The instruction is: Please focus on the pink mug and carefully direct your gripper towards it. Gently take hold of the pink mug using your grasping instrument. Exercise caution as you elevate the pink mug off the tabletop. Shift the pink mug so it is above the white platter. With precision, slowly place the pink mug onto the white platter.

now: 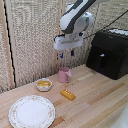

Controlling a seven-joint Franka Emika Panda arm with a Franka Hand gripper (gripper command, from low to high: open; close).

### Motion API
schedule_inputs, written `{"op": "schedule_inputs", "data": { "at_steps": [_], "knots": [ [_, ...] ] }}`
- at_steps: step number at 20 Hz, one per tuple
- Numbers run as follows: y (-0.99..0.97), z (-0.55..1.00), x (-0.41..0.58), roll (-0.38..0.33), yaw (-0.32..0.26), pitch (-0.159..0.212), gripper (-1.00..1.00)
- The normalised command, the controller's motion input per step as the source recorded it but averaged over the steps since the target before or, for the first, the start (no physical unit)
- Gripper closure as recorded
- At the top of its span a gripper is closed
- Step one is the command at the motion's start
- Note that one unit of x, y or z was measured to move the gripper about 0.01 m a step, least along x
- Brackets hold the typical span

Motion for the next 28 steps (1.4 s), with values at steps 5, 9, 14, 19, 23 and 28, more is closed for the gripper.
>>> {"op": "schedule_inputs", "data": {
  "at_steps": [5,9,14,19,23,28],
  "knots": [
    [-0.39,-0.19,0.244,0.001,0.032,0.098,-1.00],
    [-0.13,-0.25,0.197,-0.013,0.025,0.048,-1.00],
    [-0.04,-0.31,0.255,-0.052,0.014,0.009,-1.00],
    [-0.07,-0.35,0.273,-0.068,0.025,0.037,-1.00],
    [-0.01,-0.31,0.229,-0.074,0.004,0.099,-1.00],
    [0.00,-0.16,0.204,-0.032,-0.004,0.076,1.00]
  ]
}}
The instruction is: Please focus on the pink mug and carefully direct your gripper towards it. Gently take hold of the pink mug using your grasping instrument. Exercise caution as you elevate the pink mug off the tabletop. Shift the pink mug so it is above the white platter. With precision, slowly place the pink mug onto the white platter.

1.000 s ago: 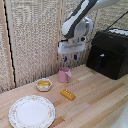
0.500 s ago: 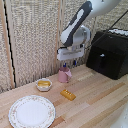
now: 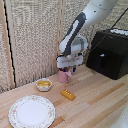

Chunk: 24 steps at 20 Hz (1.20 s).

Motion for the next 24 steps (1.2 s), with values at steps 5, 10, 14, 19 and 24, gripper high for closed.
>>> {"op": "schedule_inputs", "data": {
  "at_steps": [5,10,14,19,24],
  "knots": [
    [0.00,-0.05,0.086,-0.002,-0.017,0.024,1.00],
    [0.00,0.00,0.000,0.000,-0.017,0.005,1.00],
    [0.00,0.03,0.000,0.000,-0.027,-0.042,1.00],
    [0.00,0.24,0.000,0.001,-0.033,-0.072,1.00],
    [0.01,0.88,0.015,0.077,-0.020,-0.002,1.00]
  ]
}}
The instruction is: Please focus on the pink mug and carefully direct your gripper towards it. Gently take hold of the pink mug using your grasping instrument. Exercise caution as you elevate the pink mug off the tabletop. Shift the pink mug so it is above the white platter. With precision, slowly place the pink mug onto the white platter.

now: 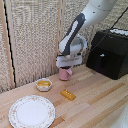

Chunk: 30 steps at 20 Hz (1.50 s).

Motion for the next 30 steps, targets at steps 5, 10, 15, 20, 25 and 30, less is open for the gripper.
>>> {"op": "schedule_inputs", "data": {
  "at_steps": [5,10,15,20,25,30],
  "knots": [
    [0.07,0.93,0.007,0.075,0.000,0.040,1.00],
    [0.30,0.96,-0.146,0.049,0.000,0.040,1.00],
    [0.61,0.86,-0.441,0.022,0.006,0.001,1.00],
    [0.75,0.68,-0.415,0.004,0.001,0.000,1.00],
    [0.84,0.44,-0.301,0.000,0.000,0.000,1.00],
    [0.83,0.11,-0.222,0.000,0.012,0.000,1.00]
  ]
}}
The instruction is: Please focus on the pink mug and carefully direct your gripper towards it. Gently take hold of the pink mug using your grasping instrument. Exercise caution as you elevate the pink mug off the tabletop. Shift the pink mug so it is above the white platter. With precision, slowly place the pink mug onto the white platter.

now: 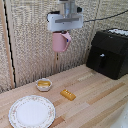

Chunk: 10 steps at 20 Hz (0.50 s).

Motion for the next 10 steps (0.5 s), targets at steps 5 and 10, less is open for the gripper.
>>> {"op": "schedule_inputs", "data": {
  "at_steps": [5,10],
  "knots": [
    [0.81,-0.04,-0.202,0.000,0.033,0.000,1.00],
    [0.78,-0.23,-0.220,0.000,0.051,0.000,1.00]
  ]
}}
